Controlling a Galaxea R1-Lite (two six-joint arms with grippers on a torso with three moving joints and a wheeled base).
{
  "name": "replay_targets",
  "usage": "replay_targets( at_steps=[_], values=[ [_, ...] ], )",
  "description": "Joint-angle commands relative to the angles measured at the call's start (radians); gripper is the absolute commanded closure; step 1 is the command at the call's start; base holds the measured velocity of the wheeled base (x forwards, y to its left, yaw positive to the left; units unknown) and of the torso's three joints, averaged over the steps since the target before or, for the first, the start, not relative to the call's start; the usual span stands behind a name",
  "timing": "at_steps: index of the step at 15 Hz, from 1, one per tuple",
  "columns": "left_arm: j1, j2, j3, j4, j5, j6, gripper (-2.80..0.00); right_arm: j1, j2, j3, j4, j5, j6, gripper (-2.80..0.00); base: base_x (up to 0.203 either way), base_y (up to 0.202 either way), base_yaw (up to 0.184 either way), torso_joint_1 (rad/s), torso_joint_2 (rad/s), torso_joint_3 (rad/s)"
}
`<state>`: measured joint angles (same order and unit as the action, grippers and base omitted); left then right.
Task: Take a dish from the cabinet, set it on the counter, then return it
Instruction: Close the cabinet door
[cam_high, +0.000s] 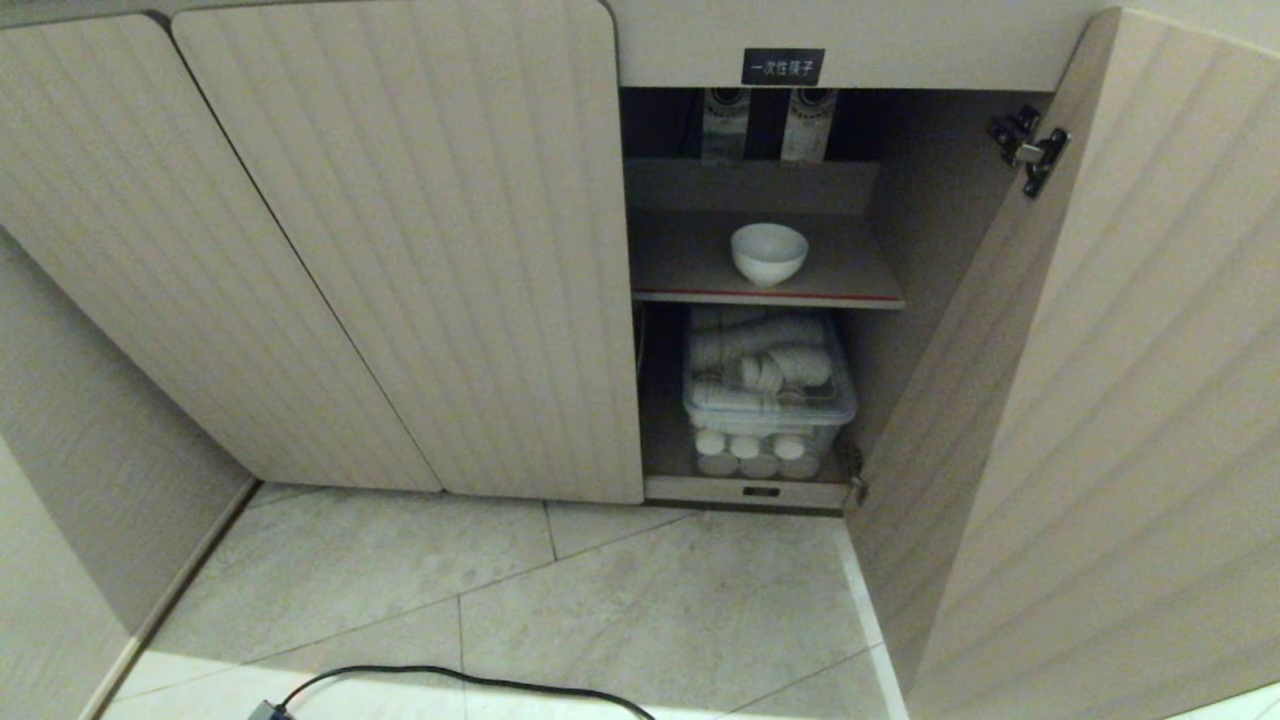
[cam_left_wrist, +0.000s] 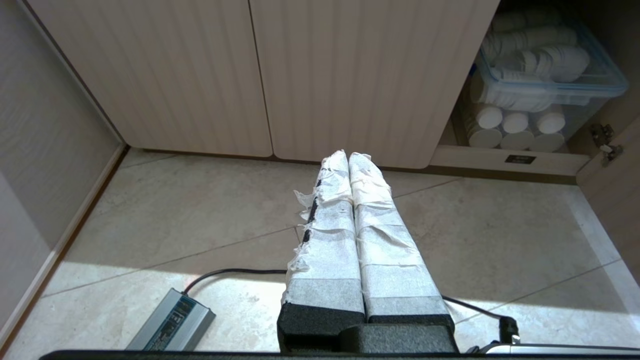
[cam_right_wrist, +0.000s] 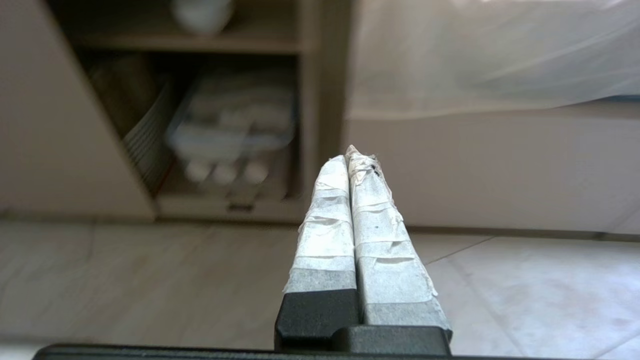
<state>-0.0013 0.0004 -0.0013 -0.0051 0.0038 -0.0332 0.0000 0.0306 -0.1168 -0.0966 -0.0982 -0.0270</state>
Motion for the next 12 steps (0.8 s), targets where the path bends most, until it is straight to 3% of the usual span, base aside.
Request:
replay_targets(
  at_steps=[1, 2, 4, 9, 12],
  values=[
    [0.000, 0.000, 0.001, 0.000, 0.001, -0.001, 0.00, -0.001, 0.036, -0.053, -0.002, -0.138, 0.001, 0.00, 0.000, 0.000, 0.000, 0.000, 0.00, 0.000],
    [0.000, 0.000, 0.001, -0.001, 0.001, -0.001, 0.00, -0.001, 0.047, -0.070, -0.001, -0.227, 0.002, 0.00, 0.000, 0.000, 0.000, 0.000, 0.00, 0.000],
    [0.000, 0.000, 0.001, -0.001, 0.001, -0.001, 0.00, -0.002, 0.091, -0.099, -0.008, -0.308, 0.002, 0.00, 0.000, 0.000, 0.000, 0.000, 0.00, 0.000],
    [0.000, 0.000, 0.001, 0.000, 0.001, -0.001, 0.00, -0.018, 0.174, -0.193, 0.008, -0.325, 0.002, 0.00, 0.000, 0.000, 0.000, 0.000, 0.00, 0.000],
    [0.000, 0.000, 0.001, 0.000, 0.001, -0.001, 0.00, -0.105, 0.320, -0.275, 0.015, -0.315, 0.026, 0.00, 0.000, 0.000, 0.000, 0.000, 0.00, 0.000]
  ],
)
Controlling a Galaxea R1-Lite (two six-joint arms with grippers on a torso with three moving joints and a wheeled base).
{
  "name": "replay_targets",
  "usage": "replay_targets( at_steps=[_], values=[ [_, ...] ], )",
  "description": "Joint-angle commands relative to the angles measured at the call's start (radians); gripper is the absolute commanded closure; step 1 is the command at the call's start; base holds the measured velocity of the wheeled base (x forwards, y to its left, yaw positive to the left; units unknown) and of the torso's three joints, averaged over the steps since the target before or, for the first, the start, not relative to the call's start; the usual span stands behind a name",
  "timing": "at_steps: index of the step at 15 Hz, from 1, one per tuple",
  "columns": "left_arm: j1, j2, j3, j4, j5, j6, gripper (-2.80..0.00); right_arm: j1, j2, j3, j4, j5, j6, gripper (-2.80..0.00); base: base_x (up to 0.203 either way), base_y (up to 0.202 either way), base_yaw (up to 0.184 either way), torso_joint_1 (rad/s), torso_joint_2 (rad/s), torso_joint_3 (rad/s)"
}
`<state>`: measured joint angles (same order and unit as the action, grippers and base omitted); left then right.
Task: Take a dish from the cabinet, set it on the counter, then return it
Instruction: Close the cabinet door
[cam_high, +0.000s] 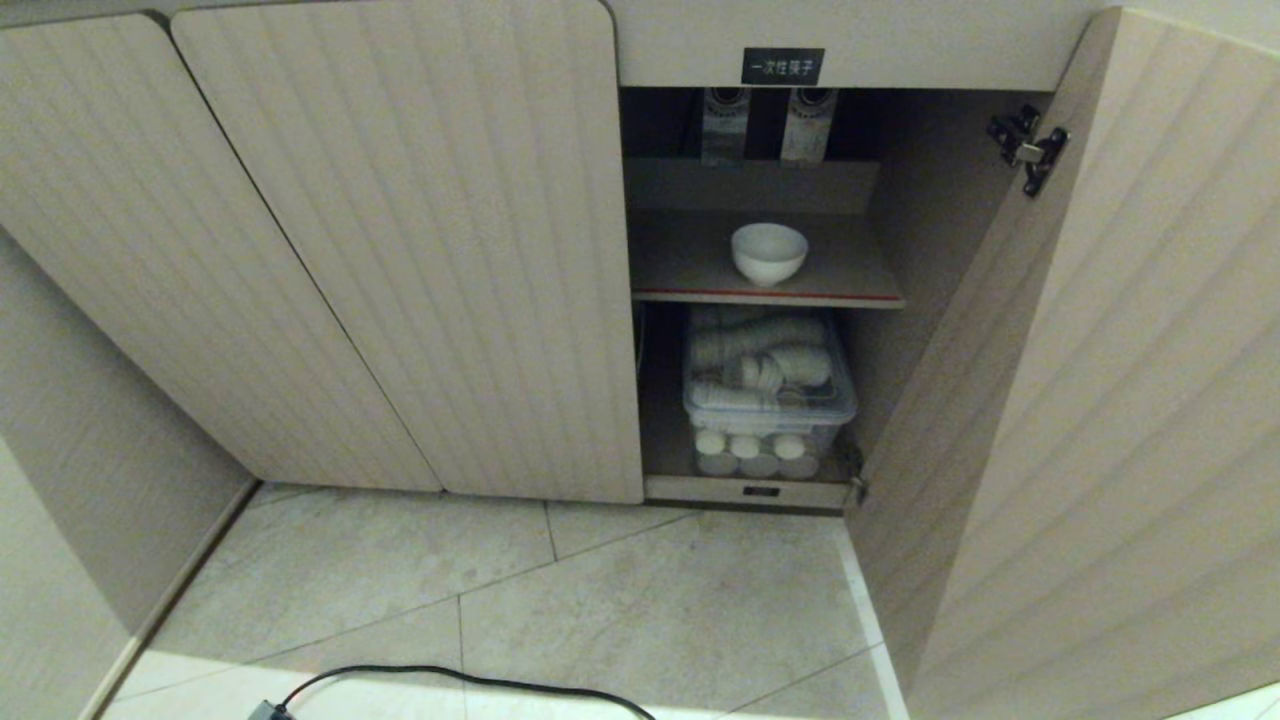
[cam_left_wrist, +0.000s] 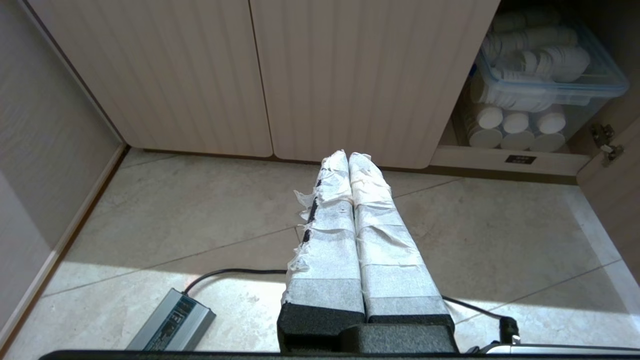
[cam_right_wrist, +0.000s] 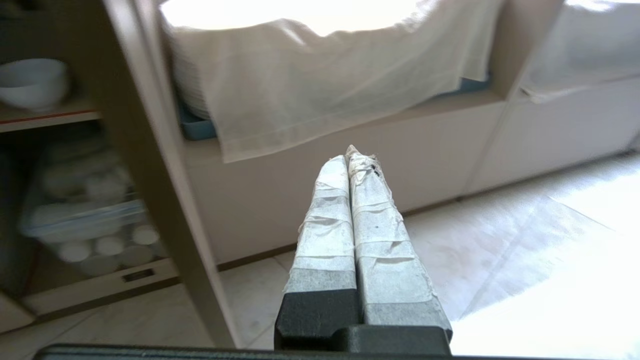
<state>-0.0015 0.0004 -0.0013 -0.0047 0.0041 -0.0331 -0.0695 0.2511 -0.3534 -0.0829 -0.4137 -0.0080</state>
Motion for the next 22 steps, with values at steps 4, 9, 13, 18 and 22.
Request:
replay_targets(
  at_steps=[4, 9, 13, 18, 22],
  values=[
    [0.000, 0.000, 0.001, -0.001, 0.002, -0.001, 0.00, -0.011, 0.144, -0.068, 0.006, 0.006, 0.032, 0.00, 0.000, 0.000, 0.000, 0.000, 0.00, 0.000],
    [0.000, 0.000, 0.001, -0.001, 0.001, -0.001, 0.00, 0.031, 0.198, -0.092, 0.003, 0.027, 0.114, 0.00, 0.000, 0.000, 0.000, 0.000, 0.00, 0.000],
    [0.000, 0.000, 0.000, 0.000, 0.001, -0.001, 0.00, 0.068, 0.213, -0.101, -0.008, 0.140, 0.223, 0.00, 0.000, 0.000, 0.000, 0.000, 0.00, 0.000],
    [0.000, 0.000, 0.000, 0.000, 0.002, -0.001, 0.00, 0.100, 0.233, -0.102, -0.031, 0.142, 0.269, 0.00, 0.000, 0.000, 0.000, 0.000, 0.00, 0.000],
    [0.000, 0.000, 0.000, -0.001, 0.001, -0.001, 0.00, 0.152, 0.241, -0.085, -0.057, 0.142, 0.320, 0.00, 0.000, 0.000, 0.000, 0.000, 0.00, 0.000]
  ],
)
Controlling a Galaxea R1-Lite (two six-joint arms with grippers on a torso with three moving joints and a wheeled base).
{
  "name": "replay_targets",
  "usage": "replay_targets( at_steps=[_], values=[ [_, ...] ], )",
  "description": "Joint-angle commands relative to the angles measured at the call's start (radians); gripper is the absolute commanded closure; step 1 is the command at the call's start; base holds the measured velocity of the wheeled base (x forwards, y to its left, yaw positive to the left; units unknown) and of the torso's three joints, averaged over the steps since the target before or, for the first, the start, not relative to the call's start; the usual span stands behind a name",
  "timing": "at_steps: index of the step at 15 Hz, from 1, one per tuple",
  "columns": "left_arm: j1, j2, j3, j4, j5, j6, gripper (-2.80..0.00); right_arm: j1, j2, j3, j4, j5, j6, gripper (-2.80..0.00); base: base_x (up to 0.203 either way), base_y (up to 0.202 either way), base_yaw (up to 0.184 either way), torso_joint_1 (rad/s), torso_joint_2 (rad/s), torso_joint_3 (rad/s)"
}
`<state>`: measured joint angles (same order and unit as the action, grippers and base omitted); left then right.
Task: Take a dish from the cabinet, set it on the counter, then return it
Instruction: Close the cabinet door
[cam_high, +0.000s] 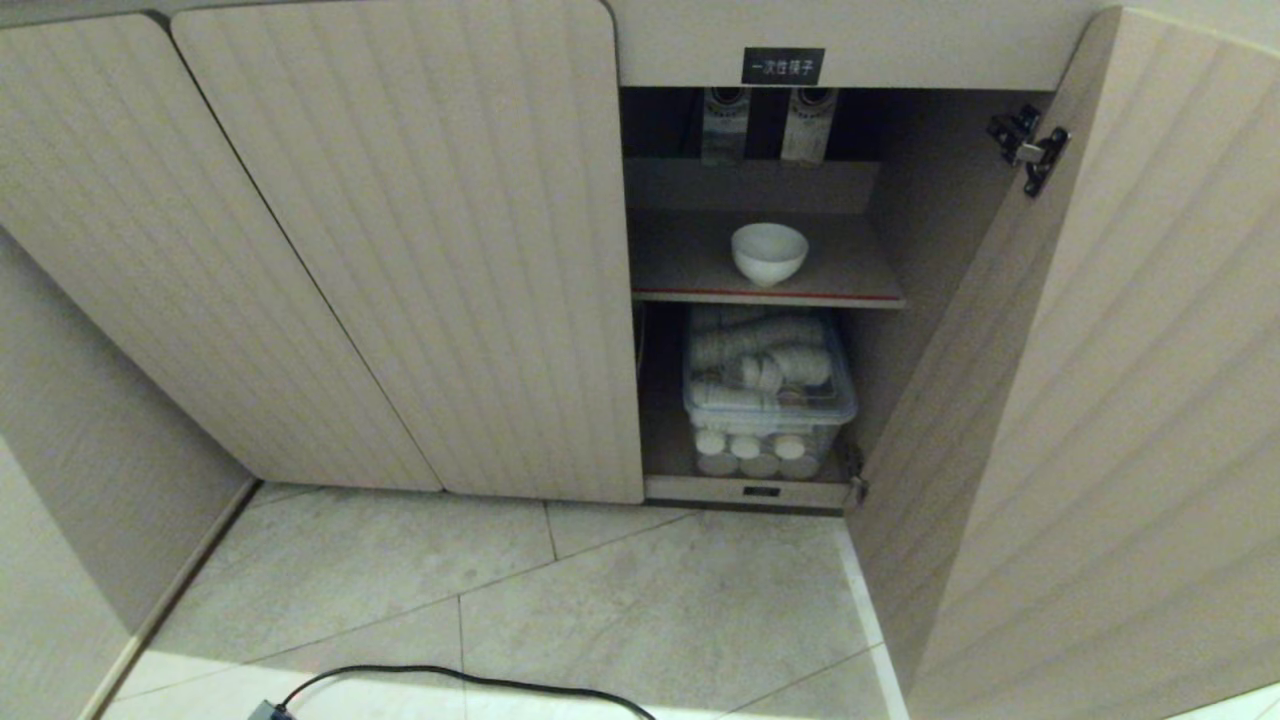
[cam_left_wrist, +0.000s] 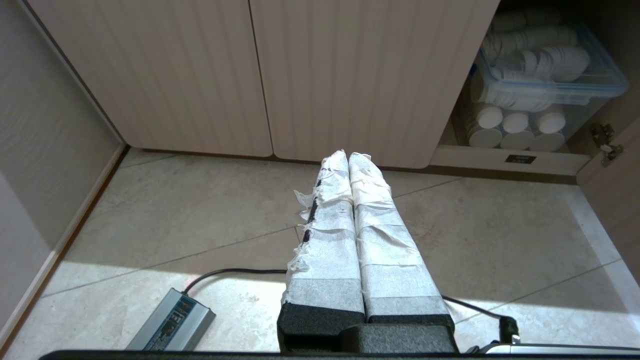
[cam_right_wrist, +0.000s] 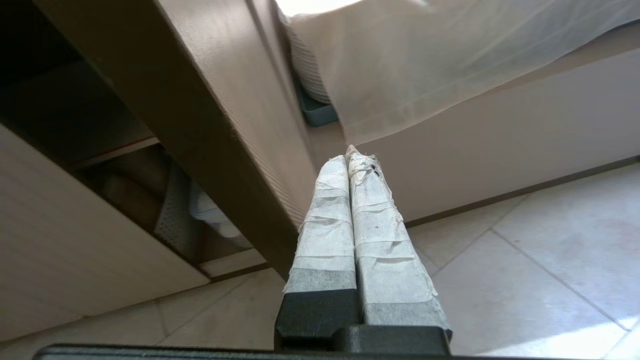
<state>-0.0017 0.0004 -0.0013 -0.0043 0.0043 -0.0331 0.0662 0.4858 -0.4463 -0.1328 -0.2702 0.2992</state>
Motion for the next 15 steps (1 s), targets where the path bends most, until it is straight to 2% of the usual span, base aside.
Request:
replay_targets(
  at_steps=[1, 9, 15],
  values=[
    [0.000, 0.000, 0.000, 0.000, 0.000, -0.001, 0.00, 0.027, 0.008, 0.020, -0.024, -0.001, 0.026, 0.00, 0.000, 0.000, 0.000, 0.000, 0.00, 0.000],
    [0.000, 0.000, 0.001, -0.001, 0.000, -0.001, 0.00, 0.053, 0.025, 0.071, -0.108, 0.002, 0.048, 0.00, 0.000, 0.000, 0.000, 0.000, 0.00, 0.000],
    [0.000, 0.000, 0.000, -0.001, 0.000, -0.001, 0.00, 0.092, 0.040, 0.098, -0.152, 0.066, 0.074, 0.00, 0.000, 0.000, 0.000, 0.000, 0.00, 0.000]
  ],
)
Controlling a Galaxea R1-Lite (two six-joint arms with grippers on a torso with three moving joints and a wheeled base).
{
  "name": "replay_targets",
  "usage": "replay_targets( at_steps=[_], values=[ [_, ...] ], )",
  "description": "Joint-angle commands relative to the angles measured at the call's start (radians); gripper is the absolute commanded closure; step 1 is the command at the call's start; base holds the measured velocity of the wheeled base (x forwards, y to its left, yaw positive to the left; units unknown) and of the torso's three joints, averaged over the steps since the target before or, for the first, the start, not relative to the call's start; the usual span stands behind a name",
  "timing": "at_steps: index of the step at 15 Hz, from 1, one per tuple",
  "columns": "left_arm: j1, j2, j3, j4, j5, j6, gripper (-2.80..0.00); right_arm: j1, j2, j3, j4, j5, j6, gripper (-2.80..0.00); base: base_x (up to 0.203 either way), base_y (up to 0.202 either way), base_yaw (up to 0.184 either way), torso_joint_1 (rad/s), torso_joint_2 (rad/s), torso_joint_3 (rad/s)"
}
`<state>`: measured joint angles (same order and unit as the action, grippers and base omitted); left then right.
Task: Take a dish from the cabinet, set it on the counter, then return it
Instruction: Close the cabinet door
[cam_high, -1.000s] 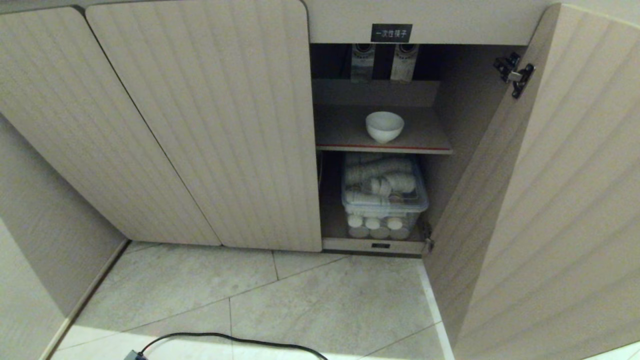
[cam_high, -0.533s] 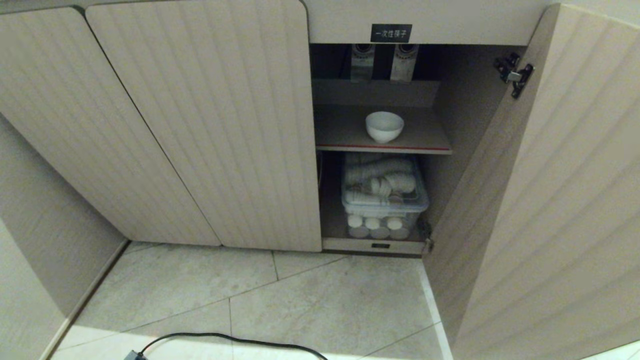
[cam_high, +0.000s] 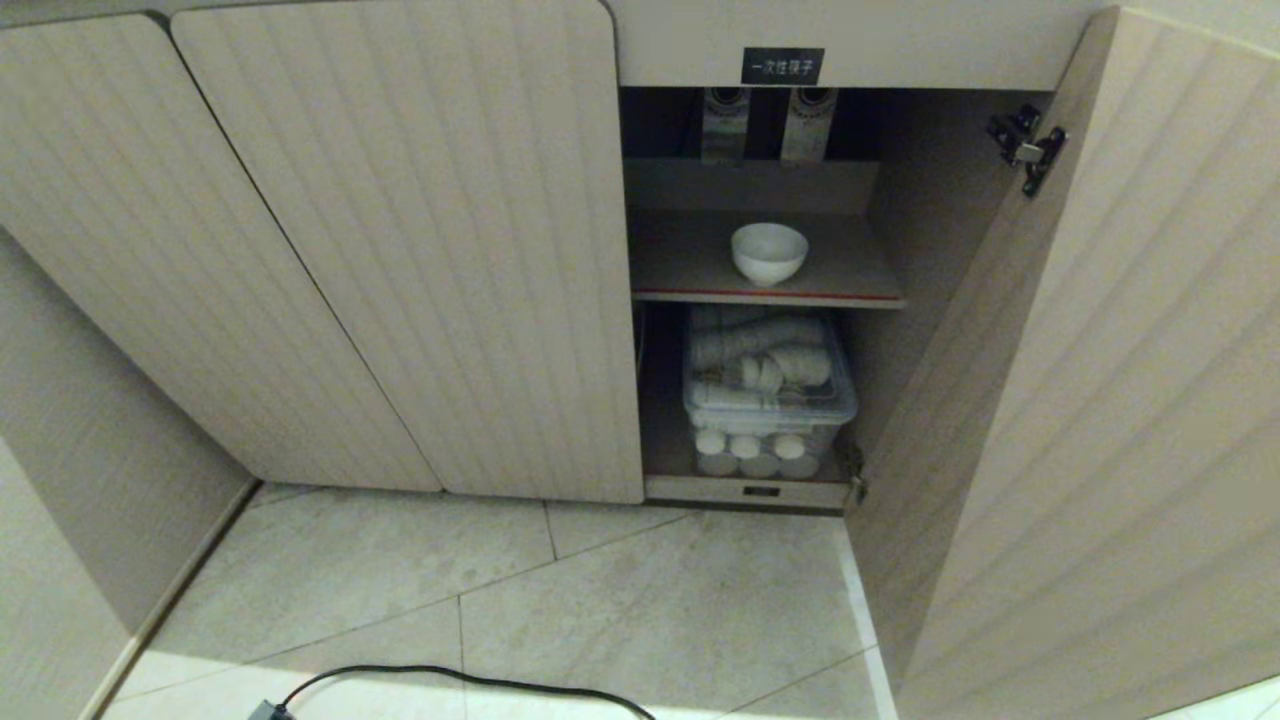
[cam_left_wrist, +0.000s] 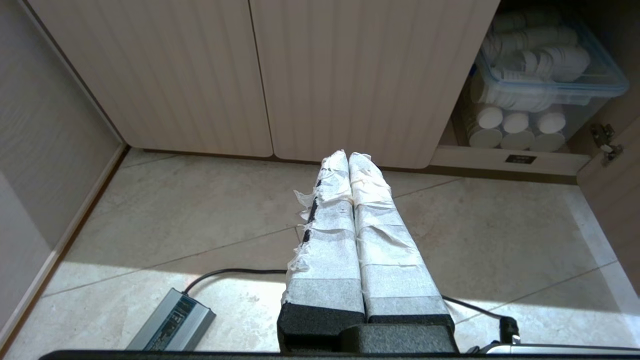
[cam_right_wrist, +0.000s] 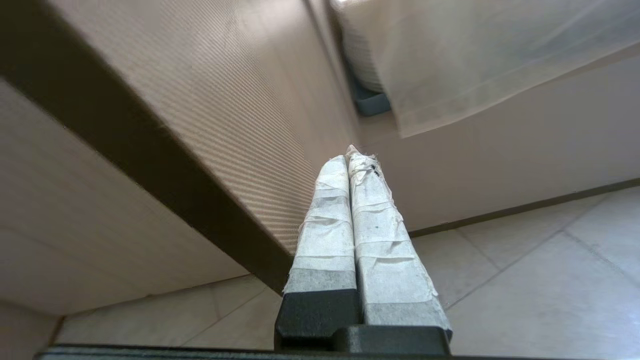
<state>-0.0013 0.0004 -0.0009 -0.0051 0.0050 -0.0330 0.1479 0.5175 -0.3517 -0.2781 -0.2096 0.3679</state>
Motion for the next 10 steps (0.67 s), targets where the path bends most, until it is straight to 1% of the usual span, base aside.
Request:
replay_targets(
  at_steps=[1, 4, 7, 10],
  values=[
    [0.000, 0.000, -0.001, 0.000, 0.000, -0.001, 0.00, 0.018, 0.014, 0.010, -0.018, 0.021, 0.014, 0.00, 0.000, 0.000, 0.000, 0.000, 0.00, 0.000],
    [0.000, 0.000, 0.001, 0.000, 0.000, -0.001, 0.00, 0.018, 0.020, 0.027, -0.055, 0.076, 0.033, 0.00, 0.000, 0.000, 0.000, 0.000, 0.00, 0.000],
    [0.000, 0.000, 0.001, 0.000, 0.000, -0.001, 0.00, 0.018, 0.066, 0.030, -0.072, 0.081, 0.041, 0.00, 0.000, 0.000, 0.000, 0.000, 0.00, 0.000],
    [0.000, 0.000, 0.001, -0.001, 0.000, -0.001, 0.00, 0.019, 0.130, 0.031, -0.140, 0.087, 0.050, 0.00, 0.000, 0.000, 0.000, 0.000, 0.00, 0.000]
  ],
)
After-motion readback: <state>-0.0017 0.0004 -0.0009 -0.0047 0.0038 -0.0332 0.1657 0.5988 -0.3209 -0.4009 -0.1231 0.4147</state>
